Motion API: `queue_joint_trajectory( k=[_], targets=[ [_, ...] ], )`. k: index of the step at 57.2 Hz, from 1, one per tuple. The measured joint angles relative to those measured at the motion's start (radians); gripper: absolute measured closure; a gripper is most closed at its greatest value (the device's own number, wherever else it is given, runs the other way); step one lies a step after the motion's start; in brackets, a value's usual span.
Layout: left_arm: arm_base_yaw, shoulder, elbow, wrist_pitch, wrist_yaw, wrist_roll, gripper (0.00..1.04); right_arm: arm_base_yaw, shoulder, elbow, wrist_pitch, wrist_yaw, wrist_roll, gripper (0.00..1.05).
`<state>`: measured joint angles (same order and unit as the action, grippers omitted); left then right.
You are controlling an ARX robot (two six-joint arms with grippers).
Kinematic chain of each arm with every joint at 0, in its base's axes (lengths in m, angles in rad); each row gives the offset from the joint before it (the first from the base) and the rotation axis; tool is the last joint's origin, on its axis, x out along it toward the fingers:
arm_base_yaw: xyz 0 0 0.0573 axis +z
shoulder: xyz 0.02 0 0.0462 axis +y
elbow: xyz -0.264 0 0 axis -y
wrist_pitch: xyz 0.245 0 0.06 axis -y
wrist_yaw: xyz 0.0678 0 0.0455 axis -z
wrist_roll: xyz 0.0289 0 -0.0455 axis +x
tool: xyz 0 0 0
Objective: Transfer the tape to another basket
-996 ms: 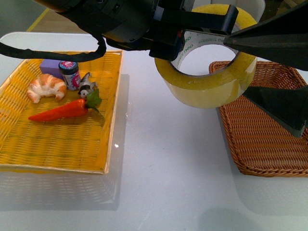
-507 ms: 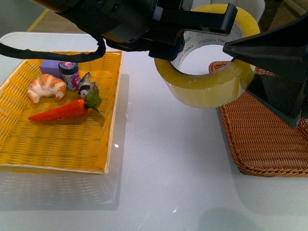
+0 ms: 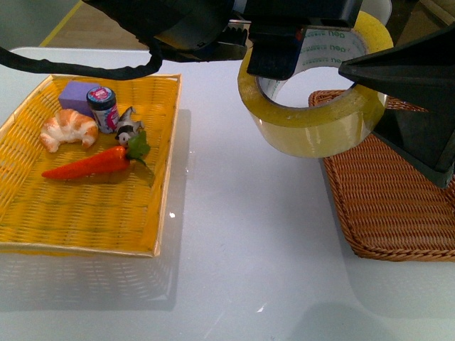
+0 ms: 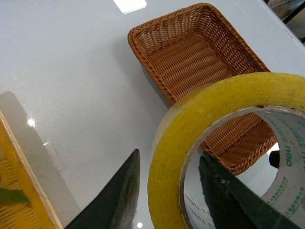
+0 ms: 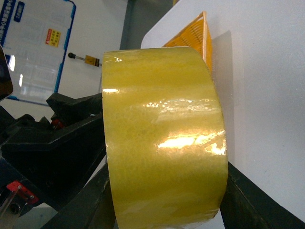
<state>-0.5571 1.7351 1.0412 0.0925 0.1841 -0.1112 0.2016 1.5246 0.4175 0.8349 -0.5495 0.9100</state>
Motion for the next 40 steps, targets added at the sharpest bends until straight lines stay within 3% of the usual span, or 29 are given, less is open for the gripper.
queue_joint_trajectory(
  k=[5, 12, 14, 25, 27, 32, 36, 40],
  targets=[
    [0.0, -0.005, 0.0, 0.003, 0.0, -0.001, 0.36, -0.002, 0.0, 0.0, -0.009, 0.006, 0.003, 0.56],
    [0.003, -0.031, 0.0, 0.016, -0.005, -0.001, 0.09, -0.019, -0.008, -0.002, -0.008, 0.011, 0.023, 0.56],
    [0.006, -0.039, -0.002, 0.024, -0.006, -0.003, 0.07, -0.023, -0.012, -0.003, -0.007, 0.011, 0.025, 0.56],
    [0.031, -0.106, -0.042, 0.114, -0.012, -0.019, 0.09, -0.051, -0.039, -0.011, -0.004, 0.01, 0.039, 0.56],
    [0.031, -0.116, -0.062, 0.158, -0.063, -0.011, 0.11, -0.056, -0.044, -0.014, -0.004, 0.01, 0.04, 0.56],
    [0.032, -0.172, -0.205, 0.468, -0.407, 0.048, 0.24, -0.068, -0.056, -0.018, -0.006, 0.006, 0.04, 0.57],
    [0.061, -0.236, -0.324, 0.636, -0.574, 0.072, 0.35, -0.08, -0.064, -0.019, -0.013, -0.002, 0.039, 0.57],
    [0.106, -0.308, -0.422, 0.723, -0.608, 0.084, 0.46, -0.1, -0.07, -0.021, -0.019, -0.005, 0.039, 0.57]
  ],
)
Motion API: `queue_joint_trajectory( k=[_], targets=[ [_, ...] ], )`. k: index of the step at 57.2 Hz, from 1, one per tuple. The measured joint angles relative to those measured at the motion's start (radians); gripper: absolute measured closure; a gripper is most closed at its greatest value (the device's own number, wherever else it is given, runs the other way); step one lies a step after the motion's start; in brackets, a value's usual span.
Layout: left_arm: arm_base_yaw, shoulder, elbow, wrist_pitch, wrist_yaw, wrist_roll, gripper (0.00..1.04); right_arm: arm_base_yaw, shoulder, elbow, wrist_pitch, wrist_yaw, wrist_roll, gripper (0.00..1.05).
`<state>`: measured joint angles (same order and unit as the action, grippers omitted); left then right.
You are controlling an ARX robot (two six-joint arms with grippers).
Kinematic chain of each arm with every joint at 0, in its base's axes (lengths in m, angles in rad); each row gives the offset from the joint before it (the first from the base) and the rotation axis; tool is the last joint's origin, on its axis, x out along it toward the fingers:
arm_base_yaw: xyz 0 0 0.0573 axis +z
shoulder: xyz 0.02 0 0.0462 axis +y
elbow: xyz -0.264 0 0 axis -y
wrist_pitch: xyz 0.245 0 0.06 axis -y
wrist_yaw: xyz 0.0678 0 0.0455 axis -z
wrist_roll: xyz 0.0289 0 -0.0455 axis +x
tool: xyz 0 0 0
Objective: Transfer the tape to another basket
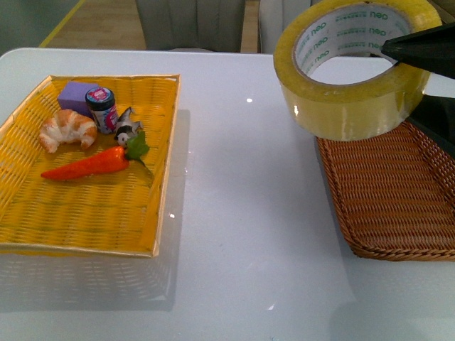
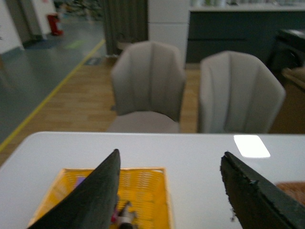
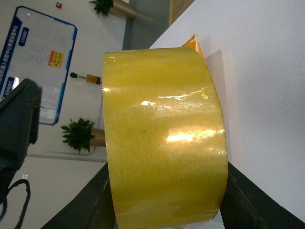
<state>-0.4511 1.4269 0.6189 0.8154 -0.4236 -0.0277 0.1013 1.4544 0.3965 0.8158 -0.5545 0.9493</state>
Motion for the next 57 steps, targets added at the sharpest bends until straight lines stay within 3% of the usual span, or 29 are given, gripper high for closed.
queue_joint_trajectory(
  k=[14, 19, 24, 33, 49, 52, 57],
  targets=[
    [0.129, -0.193, -0.261, 0.043, 0.109, 0.013, 0.87, -0.099, -0.007, -0.002, -0.012, -0.049, -0.01, 0.57],
    [0.173, -0.268, -0.33, 0.043, 0.16, 0.012, 1.04, -0.179, 0.031, 0.005, -0.012, -0.053, -0.02, 0.57],
    [0.219, -0.348, -0.392, 0.033, 0.2, 0.016, 1.03, -0.251, 0.122, 0.037, -0.01, -0.039, -0.022, 0.57],
    [0.27, -0.447, -0.46, -0.005, 0.25, 0.017, 1.03, -0.291, 0.252, 0.118, -0.007, -0.014, -0.022, 0.57],
    [0.351, -0.672, -0.55, -0.138, 0.328, 0.018, 1.03, -0.282, 0.536, 0.349, -0.039, 0.123, 0.045, 0.57],
    [0.397, -0.689, -0.574, -0.122, 0.4, 0.018, 1.03, -0.276, 0.572, 0.387, -0.055, 0.145, 0.056, 0.57],
    [0.44, -0.715, -0.602, -0.127, 0.413, 0.019, 1.03, -0.267, 0.623, 0.439, -0.078, 0.167, 0.076, 0.57]
  ],
)
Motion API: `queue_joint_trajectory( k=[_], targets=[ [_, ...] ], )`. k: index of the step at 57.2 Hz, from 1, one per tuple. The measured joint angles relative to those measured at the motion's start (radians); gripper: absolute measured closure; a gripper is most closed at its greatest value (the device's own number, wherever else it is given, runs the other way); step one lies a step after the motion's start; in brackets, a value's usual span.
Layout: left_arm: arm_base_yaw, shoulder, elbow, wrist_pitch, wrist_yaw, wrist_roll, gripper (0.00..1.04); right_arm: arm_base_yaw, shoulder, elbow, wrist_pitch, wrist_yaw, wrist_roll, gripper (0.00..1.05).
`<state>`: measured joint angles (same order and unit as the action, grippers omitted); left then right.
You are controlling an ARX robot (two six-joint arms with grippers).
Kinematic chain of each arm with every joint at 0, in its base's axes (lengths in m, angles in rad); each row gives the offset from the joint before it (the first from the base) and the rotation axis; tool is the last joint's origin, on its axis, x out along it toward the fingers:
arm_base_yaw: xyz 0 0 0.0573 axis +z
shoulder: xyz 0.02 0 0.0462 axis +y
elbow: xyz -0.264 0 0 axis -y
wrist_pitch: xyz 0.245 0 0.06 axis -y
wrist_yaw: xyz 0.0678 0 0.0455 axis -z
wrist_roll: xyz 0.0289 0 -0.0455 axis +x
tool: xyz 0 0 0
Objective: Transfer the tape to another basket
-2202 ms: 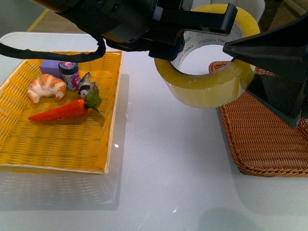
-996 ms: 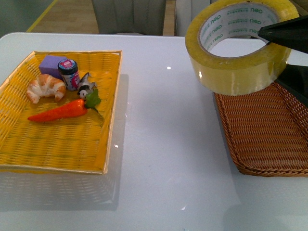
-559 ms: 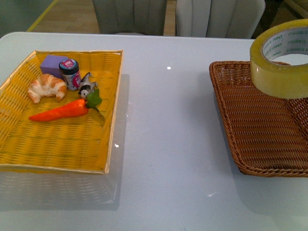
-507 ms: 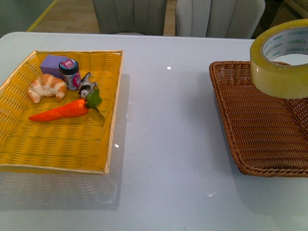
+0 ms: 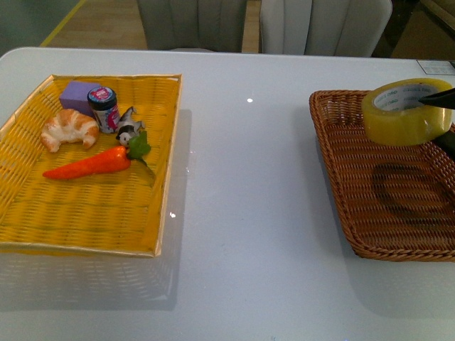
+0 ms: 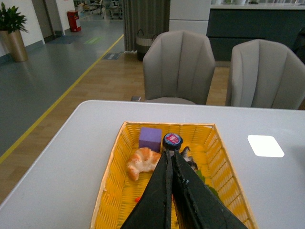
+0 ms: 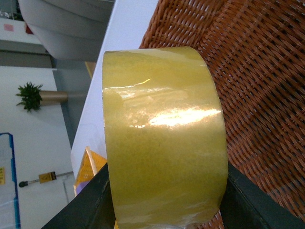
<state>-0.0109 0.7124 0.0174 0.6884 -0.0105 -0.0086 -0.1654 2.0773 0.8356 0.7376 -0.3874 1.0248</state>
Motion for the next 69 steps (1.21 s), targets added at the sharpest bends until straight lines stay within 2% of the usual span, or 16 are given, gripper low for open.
queue_joint_trajectory(
  k=[15, 32, 49, 61, 66, 69],
  targets=[
    [0.006, -0.201, -0.003, -0.185, 0.01, 0.0, 1.03, 0.022, 0.157, 0.125, -0.021, 0.054, 0.068, 0.57],
    [0.006, -0.354, -0.003, -0.33, 0.01, 0.0, 1.03, 0.029, 0.204, 0.125, -0.03, 0.082, 0.1, 0.57],
    [0.006, -0.457, -0.003, -0.432, 0.01, 0.0, 1.03, 0.014, 0.127, -0.007, 0.01, 0.082, 0.113, 0.08],
    [0.006, -0.514, -0.003, -0.489, 0.01, 0.0, 1.03, -0.021, -0.094, -0.14, 0.019, 0.057, 0.086, 0.09],
    [0.006, -0.534, -0.003, -0.509, 0.01, 0.0, 1.03, -0.042, -0.231, -0.22, -0.019, 0.05, 0.026, 0.09],
    [0.006, -0.59, -0.003, -0.587, 0.01, 0.001, 1.03, -0.054, -0.314, -0.265, -0.048, 0.05, -0.022, 0.09]
  ],
)
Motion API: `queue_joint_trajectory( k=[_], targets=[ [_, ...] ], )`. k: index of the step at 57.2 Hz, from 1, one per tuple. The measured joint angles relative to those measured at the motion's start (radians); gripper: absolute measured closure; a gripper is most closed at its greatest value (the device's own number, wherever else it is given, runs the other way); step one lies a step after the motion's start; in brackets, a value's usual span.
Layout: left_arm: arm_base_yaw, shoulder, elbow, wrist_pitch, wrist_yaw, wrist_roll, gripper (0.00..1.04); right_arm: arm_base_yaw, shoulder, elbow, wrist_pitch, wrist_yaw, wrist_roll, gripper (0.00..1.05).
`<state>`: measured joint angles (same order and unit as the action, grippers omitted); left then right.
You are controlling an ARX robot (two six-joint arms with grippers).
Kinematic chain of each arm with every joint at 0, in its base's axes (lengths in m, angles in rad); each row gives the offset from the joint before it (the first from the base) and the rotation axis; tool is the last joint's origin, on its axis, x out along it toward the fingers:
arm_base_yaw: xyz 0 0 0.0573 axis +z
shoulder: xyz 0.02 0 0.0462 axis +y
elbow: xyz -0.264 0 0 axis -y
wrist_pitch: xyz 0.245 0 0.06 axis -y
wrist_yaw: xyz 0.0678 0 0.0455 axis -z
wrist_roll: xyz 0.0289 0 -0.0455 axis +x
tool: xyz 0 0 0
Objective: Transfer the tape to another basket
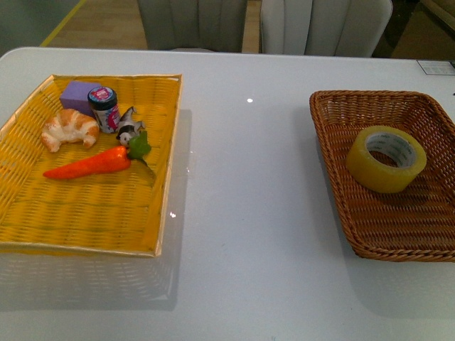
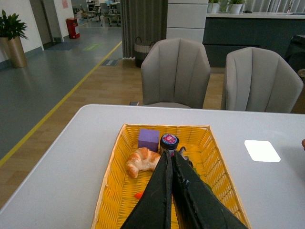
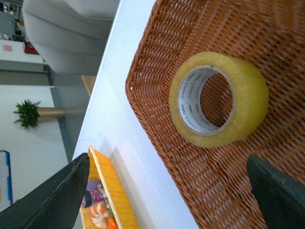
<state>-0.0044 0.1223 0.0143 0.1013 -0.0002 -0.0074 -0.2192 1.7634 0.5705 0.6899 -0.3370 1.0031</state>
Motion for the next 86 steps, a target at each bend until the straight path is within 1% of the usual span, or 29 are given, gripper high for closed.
queue_joint_trajectory(
  k=[3, 11, 13, 15, 16, 17, 19, 21, 22, 23, 25, 27, 29, 35, 36, 40, 42, 51, 54, 59, 86],
  targets=[
    [0.0, -0.076, 0.0, -0.085, 0.0, 0.0, 1.03, -0.013, -0.09, -0.043, -0.038, 0.0, -0.047, 0.09],
    [0.001, -0.106, 0.0, -0.101, 0.0, 0.0, 1.03, -0.064, -0.412, -0.172, -0.194, -0.003, -0.186, 0.09],
    [0.001, -0.106, 0.0, -0.101, 0.0, 0.0, 1.03, -0.071, -0.463, -0.21, -0.153, 0.01, -0.239, 0.12],
    [0.001, -0.106, 0.0, -0.102, 0.0, 0.0, 1.03, -0.072, -0.52, -0.279, -0.009, 0.038, -0.359, 0.18],
    [0.001, -0.106, 0.0, -0.101, 0.0, 0.0, 1.03, -0.07, -0.547, -0.313, 0.06, 0.054, -0.446, 0.22],
    [0.001, -0.106, 0.0, -0.101, 0.0, 0.0, 1.03, -0.069, -0.56, -0.328, 0.091, 0.06, -0.479, 0.24],
    [0.001, -0.106, 0.0, -0.101, 0.0, 0.0, 1.03, -0.056, -0.606, -0.373, 0.19, 0.071, -0.595, 0.31],
    [0.001, -0.107, 0.0, -0.101, 0.0, 0.0, 1.03, -0.04, -0.649, -0.4, 0.232, 0.087, -0.712, 0.38],
    [0.001, -0.107, 0.0, -0.101, 0.0, 0.0, 1.03, -0.035, -0.658, -0.404, 0.234, 0.09, -0.738, 0.39],
    [0.001, -0.107, 0.0, -0.101, 0.0, 0.0, 1.03, -0.027, -0.676, -0.412, 0.233, 0.099, -0.794, 0.43],
    [0.001, -0.107, 0.0, -0.101, 0.0, 0.0, 1.03, -0.007, -0.697, -0.441, 0.248, 0.119, -0.871, 0.52],
    [0.001, -0.107, 0.0, -0.101, 0.0, 0.0, 1.03, 0.004, -0.7, -0.461, 0.275, 0.129, -0.896, 0.57],
    [0.001, -0.107, 0.0, -0.101, 0.0, 0.0, 1.03, 0.018, -0.71, -0.484, 0.27, 0.145, -0.93, 0.64],
    [0.001, -0.107, 0.0, -0.101, 0.0, 0.0, 1.03, 0.054, -0.79, -0.52, 0.209, 0.176, -0.971, 0.84],
    [0.001, -0.107, 0.0, -0.101, 0.0, 0.0, 1.03, 0.057, -0.798, -0.522, 0.202, 0.18, -0.973, 0.85],
    [0.001, -0.107, 0.0, -0.101, 0.0, 0.0, 1.03, 0.077, -0.869, -0.533, 0.153, 0.201, -0.981, 0.99],
    [0.001, -0.107, 0.0, -0.101, 0.0, 0.0, 1.03, 0.084, -0.893, -0.537, 0.132, 0.212, -0.986, 1.03],
    [0.001, -0.107, 0.0, -0.101, 0.0, 0.0, 1.03, 0.12, -1.02, -0.547, 0.023, 0.243, -0.996, 1.03],
    [0.001, -0.107, 0.0, -0.101, 0.0, 0.0, 1.03, 0.17, -1.069, -0.547, -0.02, 0.318, -0.996, 1.03],
    [0.001, -0.107, 0.0, -0.101, 0.0, 0.0, 1.03, 0.211, -1.137, -0.547, -0.08, 0.327, -0.998, 1.03],
    [0.001, -0.107, 0.0, -0.101, 0.0, 0.0, 1.03, 0.216, -1.414, -0.548, -0.34, 0.335, -0.997, 1.03]
  ],
)
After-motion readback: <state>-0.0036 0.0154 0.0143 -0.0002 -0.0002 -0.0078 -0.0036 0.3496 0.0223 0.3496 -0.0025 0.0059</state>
